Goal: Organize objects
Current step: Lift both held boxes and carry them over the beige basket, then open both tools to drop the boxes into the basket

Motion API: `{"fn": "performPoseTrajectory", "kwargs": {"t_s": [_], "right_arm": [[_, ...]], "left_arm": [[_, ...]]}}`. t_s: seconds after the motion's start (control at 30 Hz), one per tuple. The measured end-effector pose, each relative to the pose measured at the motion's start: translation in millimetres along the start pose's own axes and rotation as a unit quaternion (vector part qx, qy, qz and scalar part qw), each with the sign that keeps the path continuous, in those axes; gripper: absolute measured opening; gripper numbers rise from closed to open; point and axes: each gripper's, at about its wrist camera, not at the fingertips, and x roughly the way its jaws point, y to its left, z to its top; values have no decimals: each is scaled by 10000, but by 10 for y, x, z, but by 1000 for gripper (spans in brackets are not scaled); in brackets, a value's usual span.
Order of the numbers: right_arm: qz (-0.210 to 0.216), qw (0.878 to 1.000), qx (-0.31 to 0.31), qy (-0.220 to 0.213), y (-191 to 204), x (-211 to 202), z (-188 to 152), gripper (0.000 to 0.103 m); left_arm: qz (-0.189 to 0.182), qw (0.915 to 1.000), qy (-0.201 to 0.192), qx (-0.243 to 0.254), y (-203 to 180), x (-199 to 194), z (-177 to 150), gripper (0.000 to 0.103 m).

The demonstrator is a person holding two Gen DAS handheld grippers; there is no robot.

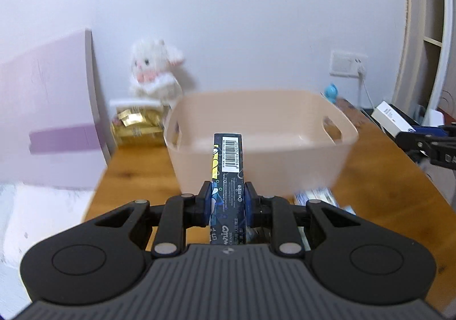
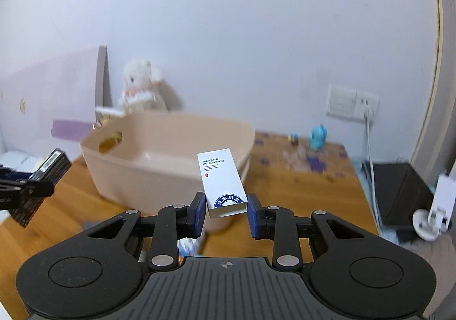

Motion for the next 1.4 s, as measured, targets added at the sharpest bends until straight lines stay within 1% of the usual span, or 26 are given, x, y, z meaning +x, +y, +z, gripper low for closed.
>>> {"fn": "performPoseTrajectory", "kwargs": {"t_s": [0.2, 0.3, 0.4, 0.6, 0.7, 0.77, 0.9, 1.03, 1.1, 1.17, 1.2, 1.23, 1.27, 1.3, 1.33, 1.37, 1.4], "right_arm": [[153, 9996, -58, -222, 49, 104, 354, 29], [125, 9995, -141, -263, 128, 222, 502, 29], [134, 9996, -125, -200, 164, 392, 610, 29], [10, 9993, -329, 182, 267, 839, 685, 29], [27, 9983, -281, 504, 285, 1100, 668, 28], [25, 9969, -273, 733, 315, 1264, 636, 28], [-31, 9940, -383, 1025, 383, 1440, 536, 28], [-50, 9914, -363, 1258, 391, 1581, 465, 29], [-66, 9906, -358, 1321, 379, 1617, 435, 29], [-67, 9901, -325, 1362, 355, 1644, 417, 29], [-58, 9899, -299, 1384, 342, 1649, 413, 30], [-51, 9897, -270, 1403, 329, 1649, 411, 35], [-48, 9898, -244, 1404, 317, 1650, 409, 42], [-41, 9901, -219, 1389, 305, 1631, 408, 43], [-60, 9902, -202, 1380, 289, 1622, 413, 49], [-91, 9905, -185, 1359, 280, 1600, 421, 55], [-87, 9911, -157, 1315, 269, 1560, 425, 67]], "left_arm": [[165, 9993, -201, 263, -63, 219, 416, 25], [293, 9989, -114, 345, -88, 459, 576, 25], [278, 9988, 66, 404, -126, 695, 685, 25], [348, 9959, 571, 602, -240, 1190, 685, 25], [327, 9943, 793, 627, -271, 1405, 688, 25], [376, 9929, 918, 662, -287, 1517, 711, 25], [399, 9897, 1180, 711, -305, 1750, 736, 24], [409, 9854, 1471, 758, -331, 1955, 639, 25], [386, 9842, 1551, 756, -326, 1999, 580, 25], [331, 9851, 1530, 705, -313, 1983, 556, 25], [303, 9861, 1483, 684, -304, 1955, 559, 28], [275, 9865, 1460, 684, -298, 1929, 568, 45], [262, 9871, 1425, 687, -292, 1888, 578, 58], [277, 9881, 1343, 689, -292, 1843, 591, 77], [301, 9895, 1229, 693, -291, 1795, 604, 83], [327, 9904, 1142, 714, -285, 1750, 618, 84], [343, 9907, 1088, 746, -283, 1706, 627, 84]]}}
